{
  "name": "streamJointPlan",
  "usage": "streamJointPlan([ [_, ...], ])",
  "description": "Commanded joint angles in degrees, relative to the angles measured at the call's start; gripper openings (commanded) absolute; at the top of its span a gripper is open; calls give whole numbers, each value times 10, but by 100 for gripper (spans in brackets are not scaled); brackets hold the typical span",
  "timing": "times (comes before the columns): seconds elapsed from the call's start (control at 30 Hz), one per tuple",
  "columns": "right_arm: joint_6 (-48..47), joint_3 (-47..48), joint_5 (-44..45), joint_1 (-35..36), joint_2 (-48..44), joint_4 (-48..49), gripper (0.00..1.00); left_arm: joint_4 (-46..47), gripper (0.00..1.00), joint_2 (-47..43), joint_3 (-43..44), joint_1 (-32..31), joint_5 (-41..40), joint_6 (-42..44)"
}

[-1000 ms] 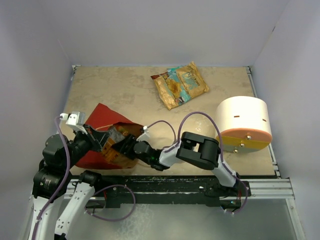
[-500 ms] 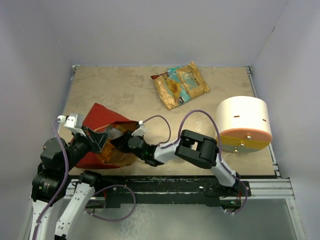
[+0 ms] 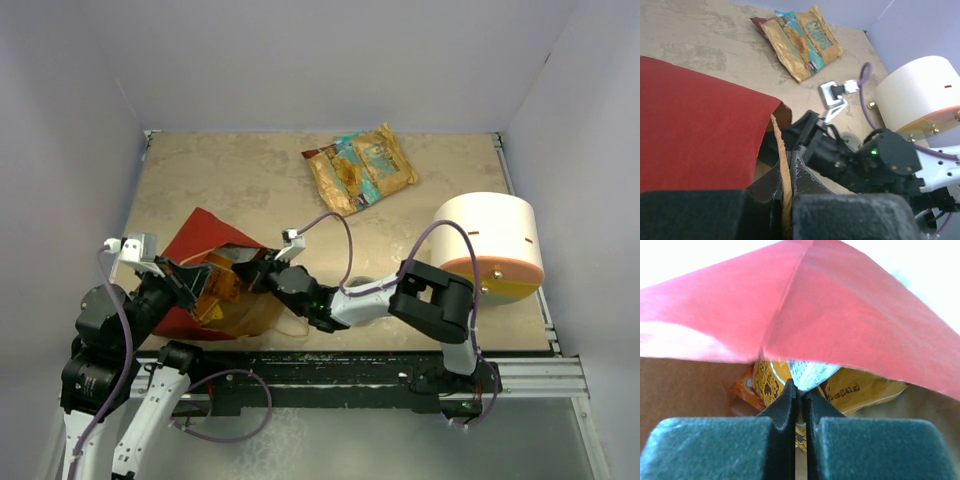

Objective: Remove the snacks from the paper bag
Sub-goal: Take out the snack from the paper bag.

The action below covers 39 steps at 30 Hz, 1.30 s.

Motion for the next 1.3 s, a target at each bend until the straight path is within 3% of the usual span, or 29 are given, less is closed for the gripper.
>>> streamJointPlan([
  [0.0, -84, -49, 40, -2, -62, 84, 0, 14, 0, -21, 9, 13, -37, -13],
  [0.33, -158, -116, -16, 0, -135, 85, 0, 12, 0, -9, 9, 42, -36, -14],
  [0.47, -208, -124, -104, -2, -177, 62, 0, 10, 0, 5, 9, 46, -37, -16],
  [0.6, -221, -87, -155, -6, -214, -29, 0, 10, 0, 19, 10, 52, -33, -16],
  [0.83, -204, -42, -246, -11, -239, -81, 0, 9, 0, 20, 11, 59, -30, -14],
  [0.93, -246, -36, -270, -19, -275, -149, 0, 8, 0, 16, 11, 59, -30, -13],
  [1.13, -436, -44, -287, -21, -393, -380, 0, 8, 0, 11, 11, 59, -32, -14],
  [1.27, -500, -57, -241, -21, -483, -506, 0, 10, 0, 10, 9, 60, -32, -15],
])
